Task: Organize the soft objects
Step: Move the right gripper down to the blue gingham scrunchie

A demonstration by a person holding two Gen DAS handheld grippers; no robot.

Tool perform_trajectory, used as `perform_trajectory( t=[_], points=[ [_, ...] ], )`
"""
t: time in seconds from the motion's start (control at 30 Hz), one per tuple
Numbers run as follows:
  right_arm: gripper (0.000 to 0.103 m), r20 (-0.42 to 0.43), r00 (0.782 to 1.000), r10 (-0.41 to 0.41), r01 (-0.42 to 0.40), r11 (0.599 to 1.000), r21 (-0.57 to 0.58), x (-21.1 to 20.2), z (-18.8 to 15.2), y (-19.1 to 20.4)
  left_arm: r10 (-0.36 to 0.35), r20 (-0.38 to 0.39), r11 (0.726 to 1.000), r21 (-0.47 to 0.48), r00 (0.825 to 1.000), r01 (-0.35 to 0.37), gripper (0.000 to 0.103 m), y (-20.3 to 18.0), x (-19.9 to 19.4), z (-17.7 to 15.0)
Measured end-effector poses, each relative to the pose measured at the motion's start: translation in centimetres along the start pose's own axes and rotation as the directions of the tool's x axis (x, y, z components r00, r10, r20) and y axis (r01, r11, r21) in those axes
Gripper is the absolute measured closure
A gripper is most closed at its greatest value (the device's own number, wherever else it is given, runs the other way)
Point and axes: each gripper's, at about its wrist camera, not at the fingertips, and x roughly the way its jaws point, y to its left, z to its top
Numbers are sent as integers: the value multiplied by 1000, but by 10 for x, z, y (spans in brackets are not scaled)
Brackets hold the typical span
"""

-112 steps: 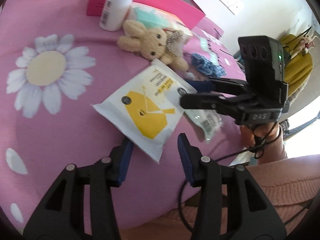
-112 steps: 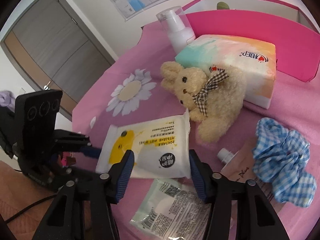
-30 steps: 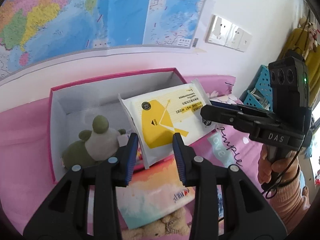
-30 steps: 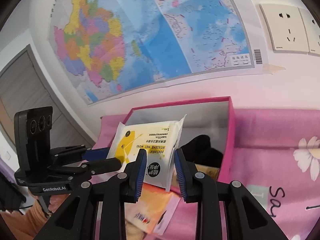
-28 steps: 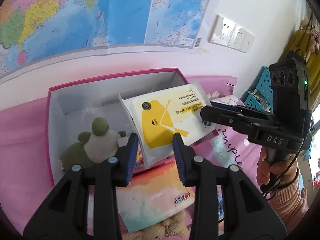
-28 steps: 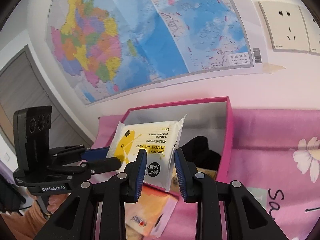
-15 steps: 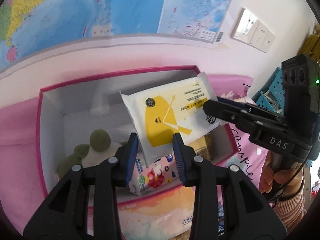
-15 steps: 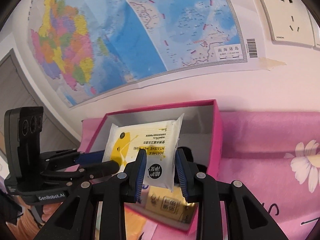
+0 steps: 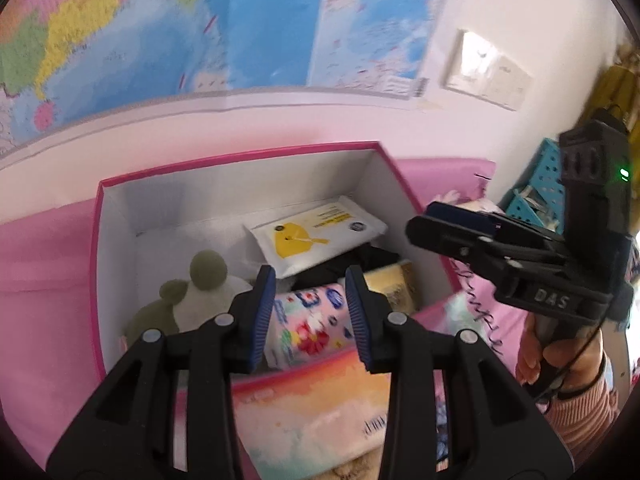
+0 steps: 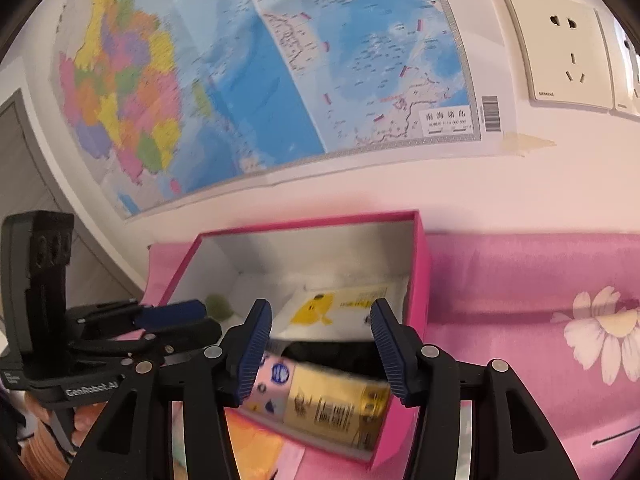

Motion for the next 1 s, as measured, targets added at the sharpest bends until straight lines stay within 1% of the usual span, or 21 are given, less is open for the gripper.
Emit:
perform_trajectory(
  t=[0.13,0.23,0.4,0.5,0.6,0.73,0.77,0.87,1.0],
  points=[
    [49,3,999,40,-40,999,-12,-17,-11,6,-43,54,999,33,998,42,65,-8,-30,-18],
    [45,15,996,87,-86,996,-22,-35,-19,14,-67,88,996,59,994,62,63,-13,-51,-32],
    [42,28,988,149,-148,988,-55,-65,-32,28,-124,110,990,77,986,116,61,-18,-73,-53],
    [41,19,987,162,-160,984,-76,-80,-43,35,-137,111,987,94,984,127,60,-25,-78,-68],
    [40,-8,985,175,-175,980,-90,-91,-59,39,-169,84,982,105,982,160,59,-33,-81,-85],
    [39,-60,986,153,-159,983,-97,-96,-86,38,-202,27,973,121,979,198,58,-46,-73,-107],
    [39,-74,988,139,-145,985,-93,-95,-94,36,-210,11,971,123,978,207,58,-49,-71,-112],
    [39,-115,984,133,-140,988,-61,-90,-111,27,-240,-28,963,123,970,241,58,-56,-63,-126],
    [39,-176,978,110,-117,993,-31,-77,-134,17,-256,-86,957,116,963,265,58,-65,-49,-142]
  ],
)
